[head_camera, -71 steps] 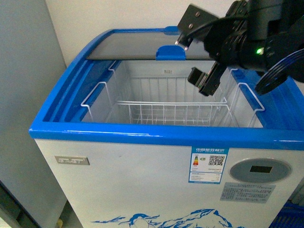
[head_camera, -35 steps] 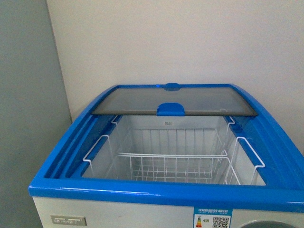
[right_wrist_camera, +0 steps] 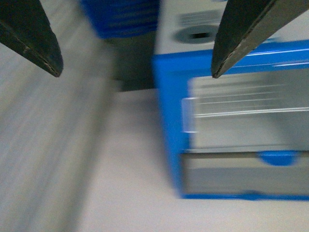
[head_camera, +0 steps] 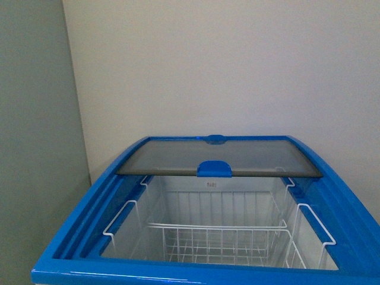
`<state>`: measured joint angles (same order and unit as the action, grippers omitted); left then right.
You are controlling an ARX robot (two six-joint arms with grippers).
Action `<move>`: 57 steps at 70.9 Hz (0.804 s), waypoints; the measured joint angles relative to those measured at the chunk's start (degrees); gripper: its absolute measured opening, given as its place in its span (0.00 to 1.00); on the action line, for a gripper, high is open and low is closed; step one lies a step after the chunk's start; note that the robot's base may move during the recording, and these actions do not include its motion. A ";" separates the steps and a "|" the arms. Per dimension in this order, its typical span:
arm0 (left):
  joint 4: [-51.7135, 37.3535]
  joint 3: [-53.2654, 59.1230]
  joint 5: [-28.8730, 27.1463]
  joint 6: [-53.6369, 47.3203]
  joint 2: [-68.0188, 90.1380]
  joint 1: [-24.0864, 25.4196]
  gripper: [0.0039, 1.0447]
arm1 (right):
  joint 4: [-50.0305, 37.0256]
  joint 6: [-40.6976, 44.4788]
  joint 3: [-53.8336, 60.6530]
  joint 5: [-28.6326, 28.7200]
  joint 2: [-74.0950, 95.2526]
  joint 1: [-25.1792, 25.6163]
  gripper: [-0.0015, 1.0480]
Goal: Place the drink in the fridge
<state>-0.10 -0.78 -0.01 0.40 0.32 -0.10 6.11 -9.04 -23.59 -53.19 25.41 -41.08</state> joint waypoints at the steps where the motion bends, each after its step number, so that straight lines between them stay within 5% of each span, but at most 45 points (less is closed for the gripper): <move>1: 0.00 0.00 0.00 0.02 0.00 0.00 0.02 | -2.38 1.44 1.51 3.96 -1.68 1.60 0.77; 11: 0.00 0.00 0.02 0.02 0.00 0.00 0.02 | -5.79 6.82 7.45 23.61 -9.90 11.30 0.54; 34: 0.02 0.00 0.00 0.02 -0.02 0.00 0.02 | -5.64 8.83 14.73 39.26 -16.94 26.43 0.02; 48: 0.02 0.00 0.00 0.00 -0.02 0.00 0.02 | -5.60 8.76 17.22 45.07 -19.39 32.06 0.03; 51: 0.02 0.00 0.02 0.00 -0.02 0.00 0.02 | -5.42 8.83 17.86 51.01 -20.11 36.83 0.03; 57: 0.02 0.00 0.00 0.02 -0.02 0.00 0.02 | -5.40 8.83 18.69 52.57 -20.98 40.54 0.03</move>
<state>-0.08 -0.78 -0.01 0.43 0.30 -0.10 0.71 -0.21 -4.91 -0.62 4.43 -0.54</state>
